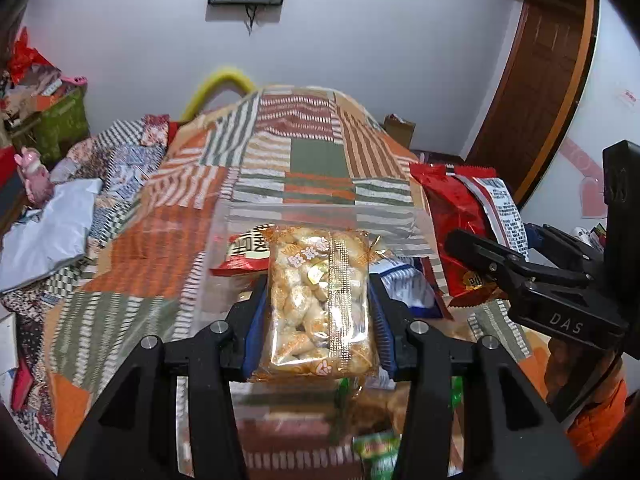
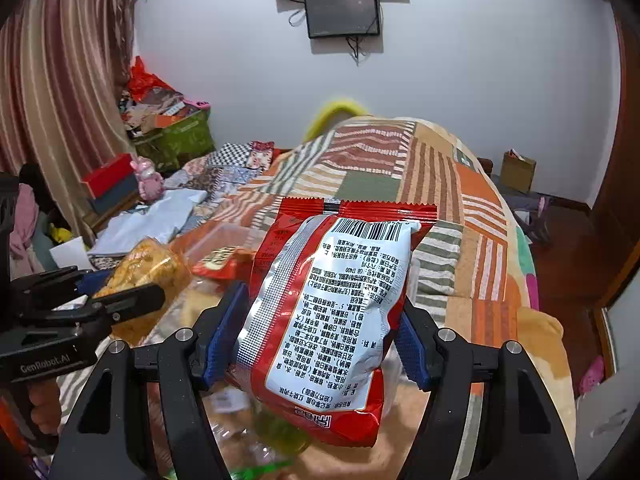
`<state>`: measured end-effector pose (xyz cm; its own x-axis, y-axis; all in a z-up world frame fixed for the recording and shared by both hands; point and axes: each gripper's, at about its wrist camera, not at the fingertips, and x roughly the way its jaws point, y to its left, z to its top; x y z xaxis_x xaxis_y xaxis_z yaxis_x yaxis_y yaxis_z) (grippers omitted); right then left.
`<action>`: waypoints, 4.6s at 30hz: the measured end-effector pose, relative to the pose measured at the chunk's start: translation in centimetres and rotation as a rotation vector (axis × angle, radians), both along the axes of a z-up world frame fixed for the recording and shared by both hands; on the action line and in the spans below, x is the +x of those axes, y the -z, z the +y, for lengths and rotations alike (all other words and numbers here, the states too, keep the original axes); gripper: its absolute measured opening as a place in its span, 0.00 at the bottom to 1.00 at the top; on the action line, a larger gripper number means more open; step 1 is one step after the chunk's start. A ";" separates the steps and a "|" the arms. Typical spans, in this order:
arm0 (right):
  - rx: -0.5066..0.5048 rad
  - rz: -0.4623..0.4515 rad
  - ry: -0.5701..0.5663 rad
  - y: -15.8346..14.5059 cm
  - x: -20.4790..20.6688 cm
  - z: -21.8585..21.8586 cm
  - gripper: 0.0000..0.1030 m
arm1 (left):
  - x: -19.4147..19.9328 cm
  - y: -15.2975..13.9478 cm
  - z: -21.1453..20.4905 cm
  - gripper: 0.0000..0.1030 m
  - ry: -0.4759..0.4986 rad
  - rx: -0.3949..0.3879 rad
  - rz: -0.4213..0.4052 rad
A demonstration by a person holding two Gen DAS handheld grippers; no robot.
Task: Organize snacks
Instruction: 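Lower the cookie pack and red barcode bag into the clear box and open both tools, then grasp the green pea-snack bag with the left tool while the right tool grasps the yellow-and-white bag, then lower the pea-snack bag and yellow-and-white bag into the clear box and open both tools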
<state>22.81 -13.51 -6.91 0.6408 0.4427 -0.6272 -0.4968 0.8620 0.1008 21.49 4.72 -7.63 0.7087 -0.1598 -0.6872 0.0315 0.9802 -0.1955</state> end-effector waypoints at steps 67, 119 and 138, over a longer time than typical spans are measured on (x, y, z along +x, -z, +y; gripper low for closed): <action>-0.027 0.170 -0.077 4.5 -11.0 -0.9 0.82 | -10.9 2.4 -0.5 0.76 -0.010 0.086 0.068; 0.094 0.170 0.054 4.6 -12.7 -7.9 0.52 | -12.0 7.7 -5.9 0.44 0.088 0.043 0.208; 0.116 0.065 -0.005 0.3 -7.7 -3.9 0.52 | -8.7 0.1 -1.2 0.44 -0.007 0.011 0.018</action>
